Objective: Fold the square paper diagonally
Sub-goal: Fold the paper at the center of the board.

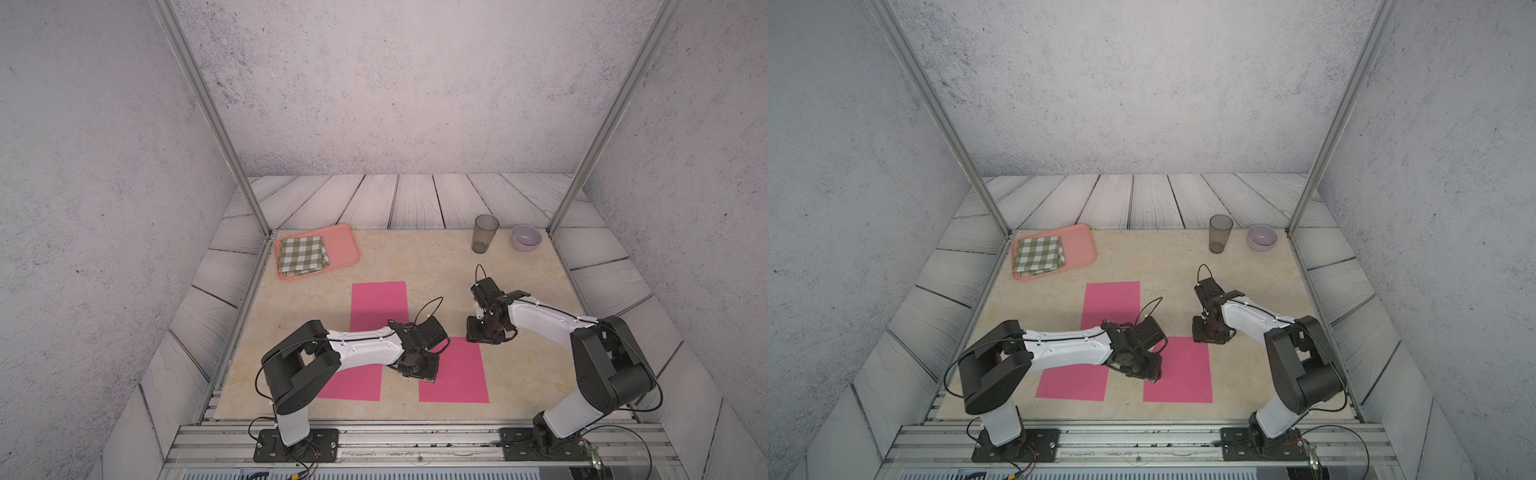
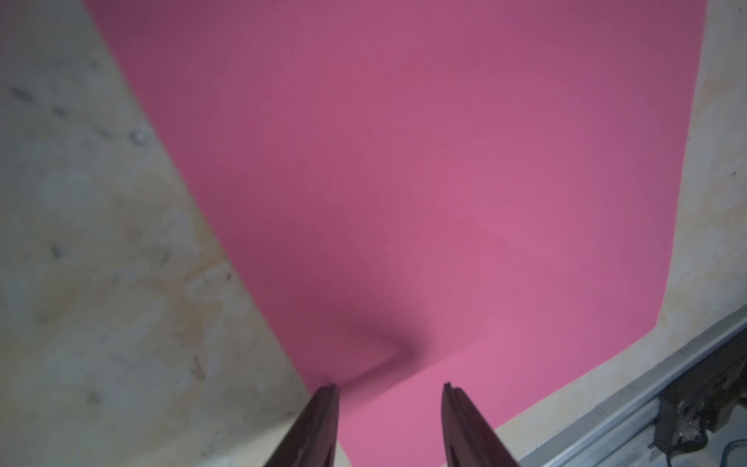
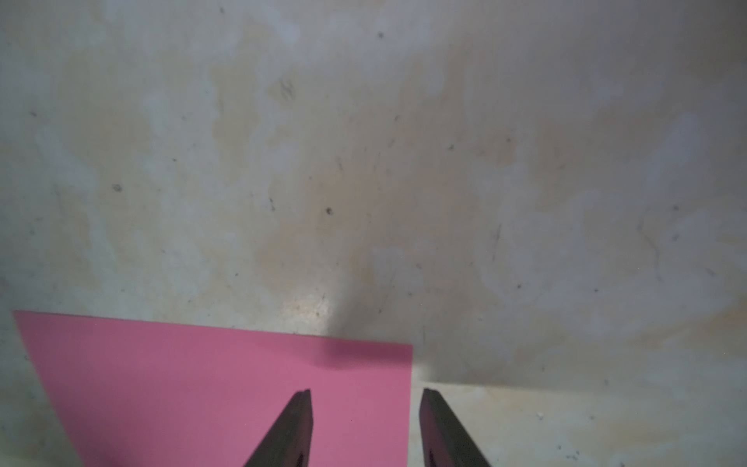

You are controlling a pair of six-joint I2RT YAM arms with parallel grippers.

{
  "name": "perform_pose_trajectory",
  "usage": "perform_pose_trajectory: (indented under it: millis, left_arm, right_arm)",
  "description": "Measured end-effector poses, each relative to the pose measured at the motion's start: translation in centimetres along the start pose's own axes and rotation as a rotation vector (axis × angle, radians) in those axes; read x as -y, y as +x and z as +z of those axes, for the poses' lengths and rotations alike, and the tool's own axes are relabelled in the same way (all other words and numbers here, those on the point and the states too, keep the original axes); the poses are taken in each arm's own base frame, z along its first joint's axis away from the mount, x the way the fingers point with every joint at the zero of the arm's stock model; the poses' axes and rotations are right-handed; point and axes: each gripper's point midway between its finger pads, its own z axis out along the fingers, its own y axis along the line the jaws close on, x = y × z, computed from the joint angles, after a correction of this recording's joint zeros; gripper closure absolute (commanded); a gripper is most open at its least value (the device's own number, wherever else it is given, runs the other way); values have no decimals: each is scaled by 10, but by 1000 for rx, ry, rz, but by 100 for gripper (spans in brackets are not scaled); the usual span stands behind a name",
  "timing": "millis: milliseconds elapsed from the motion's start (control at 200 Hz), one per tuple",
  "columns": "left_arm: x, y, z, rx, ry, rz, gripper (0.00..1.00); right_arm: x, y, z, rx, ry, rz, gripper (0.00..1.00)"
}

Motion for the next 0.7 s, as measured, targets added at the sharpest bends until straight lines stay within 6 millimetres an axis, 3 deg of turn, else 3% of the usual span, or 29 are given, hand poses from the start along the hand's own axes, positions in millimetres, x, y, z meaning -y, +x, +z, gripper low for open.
perform_pose_trajectory:
  millis: [425, 701]
  left_arm:
    - [0, -43, 10, 17, -71, 61, 54]
    - [0, -79, 14, 29, -80, 117, 52]
  right_arm:
    - [18, 8, 7, -6, 61, 43, 58]
    - [36, 24, -5, 13, 87, 117, 57]
